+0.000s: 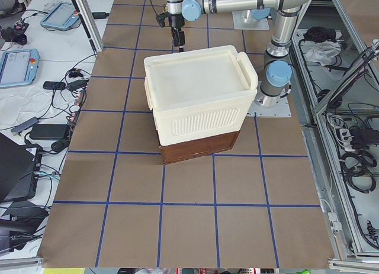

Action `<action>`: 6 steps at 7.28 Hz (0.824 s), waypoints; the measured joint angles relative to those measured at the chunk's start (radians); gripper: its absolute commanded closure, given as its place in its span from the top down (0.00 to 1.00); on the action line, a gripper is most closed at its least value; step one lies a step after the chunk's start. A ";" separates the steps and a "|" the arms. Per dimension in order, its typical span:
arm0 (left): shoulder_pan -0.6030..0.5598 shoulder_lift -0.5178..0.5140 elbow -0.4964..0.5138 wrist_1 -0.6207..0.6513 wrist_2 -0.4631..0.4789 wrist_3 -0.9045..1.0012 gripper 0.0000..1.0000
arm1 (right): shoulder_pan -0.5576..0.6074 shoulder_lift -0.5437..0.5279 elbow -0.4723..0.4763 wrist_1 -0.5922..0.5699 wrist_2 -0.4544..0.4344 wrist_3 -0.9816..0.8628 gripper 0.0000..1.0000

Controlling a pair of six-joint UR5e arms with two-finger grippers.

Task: Pull drawer sideways
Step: 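Move the left gripper toward the white handle of the wooden drawer, then align the left gripper on the white handle and close on it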

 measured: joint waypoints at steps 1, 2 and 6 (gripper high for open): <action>-0.001 -0.013 -0.045 -0.021 0.109 -0.001 1.00 | 0.000 0.000 0.000 0.000 0.000 0.000 1.00; -0.001 -0.028 -0.076 -0.048 0.217 0.000 1.00 | 0.000 0.000 0.000 0.000 0.000 0.000 1.00; 0.021 -0.113 -0.104 -0.111 0.419 0.004 1.00 | 0.000 0.000 0.000 0.000 0.000 0.000 1.00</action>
